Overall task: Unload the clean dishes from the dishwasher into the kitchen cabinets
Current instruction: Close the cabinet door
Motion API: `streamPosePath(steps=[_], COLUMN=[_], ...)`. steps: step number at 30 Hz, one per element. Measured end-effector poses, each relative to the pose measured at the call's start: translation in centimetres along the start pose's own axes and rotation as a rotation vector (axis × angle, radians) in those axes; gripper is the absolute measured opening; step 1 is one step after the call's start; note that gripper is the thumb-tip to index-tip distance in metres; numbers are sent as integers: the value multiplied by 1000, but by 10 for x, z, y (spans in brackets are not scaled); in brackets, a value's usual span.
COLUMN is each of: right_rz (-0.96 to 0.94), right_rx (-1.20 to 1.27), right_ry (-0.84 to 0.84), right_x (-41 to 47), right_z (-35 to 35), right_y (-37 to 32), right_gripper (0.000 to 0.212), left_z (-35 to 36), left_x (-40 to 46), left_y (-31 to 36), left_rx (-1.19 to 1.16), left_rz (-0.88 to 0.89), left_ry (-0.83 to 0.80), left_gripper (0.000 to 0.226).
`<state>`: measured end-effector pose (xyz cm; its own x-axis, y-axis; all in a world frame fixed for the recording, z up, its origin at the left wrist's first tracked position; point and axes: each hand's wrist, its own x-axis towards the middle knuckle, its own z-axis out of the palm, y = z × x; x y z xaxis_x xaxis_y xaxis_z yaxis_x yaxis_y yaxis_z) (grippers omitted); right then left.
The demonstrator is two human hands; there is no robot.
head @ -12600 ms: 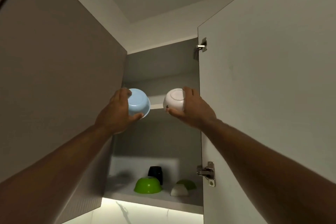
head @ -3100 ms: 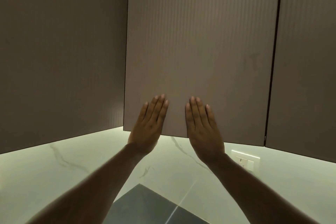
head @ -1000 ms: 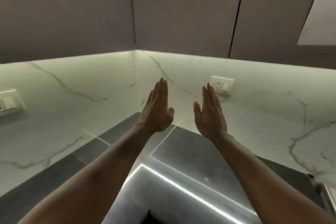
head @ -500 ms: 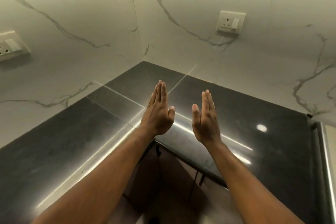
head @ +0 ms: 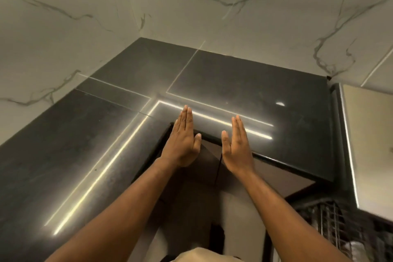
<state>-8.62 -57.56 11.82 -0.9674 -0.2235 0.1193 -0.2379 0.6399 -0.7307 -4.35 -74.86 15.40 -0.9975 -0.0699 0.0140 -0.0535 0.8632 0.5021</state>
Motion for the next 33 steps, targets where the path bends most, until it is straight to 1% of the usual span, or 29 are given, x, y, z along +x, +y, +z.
streamPosePath(steps=[2, 3, 5, 6, 8, 10, 11, 16, 27, 32, 33], right_rz=[22, 44, 59, 93, 122, 181, 177, 278, 436, 456, 480], right_rx=[3, -9, -5, -22, -32, -51, -56, -82, -97, -92, -84], right_ry=[2, 13, 19, 17, 8, 27, 24, 33, 60, 82, 99], right_x=[-20, -38, -56, -78, -99, -138, -142, -220, -318, -343, -359], right_z=[4, 8, 11, 14, 17, 19, 21, 19, 4, -1, -8], right_y=[3, 3, 3, 4, 9, 11, 12, 19, 45, 54, 61], right_gripper=[71, 70, 68, 68, 67, 67, 67, 64, 68, 68, 68], left_z=[8, 12, 17, 23, 31, 41, 44, 70, 108, 122, 131], left_x=[-16, -31, -44, -59, -74, -101, -104, -152, -218, -235, -245], left_y=[-4, -7, -11, -14, -16, -14, -16, -5, 26, 36, 47], left_rx=[3, 2, -17, -23, -37, -45, -50, -50, -28, 1, 13], left_rz=[7, 15, 22, 32, 49, 85, 91, 172, 268, 288, 302], left_ry=[0, -37, -45, -91, -106, -175, -173, -274, -408, -454, -484], left_gripper=[78, 78, 76, 76, 75, 75, 75, 73, 72, 72, 72])
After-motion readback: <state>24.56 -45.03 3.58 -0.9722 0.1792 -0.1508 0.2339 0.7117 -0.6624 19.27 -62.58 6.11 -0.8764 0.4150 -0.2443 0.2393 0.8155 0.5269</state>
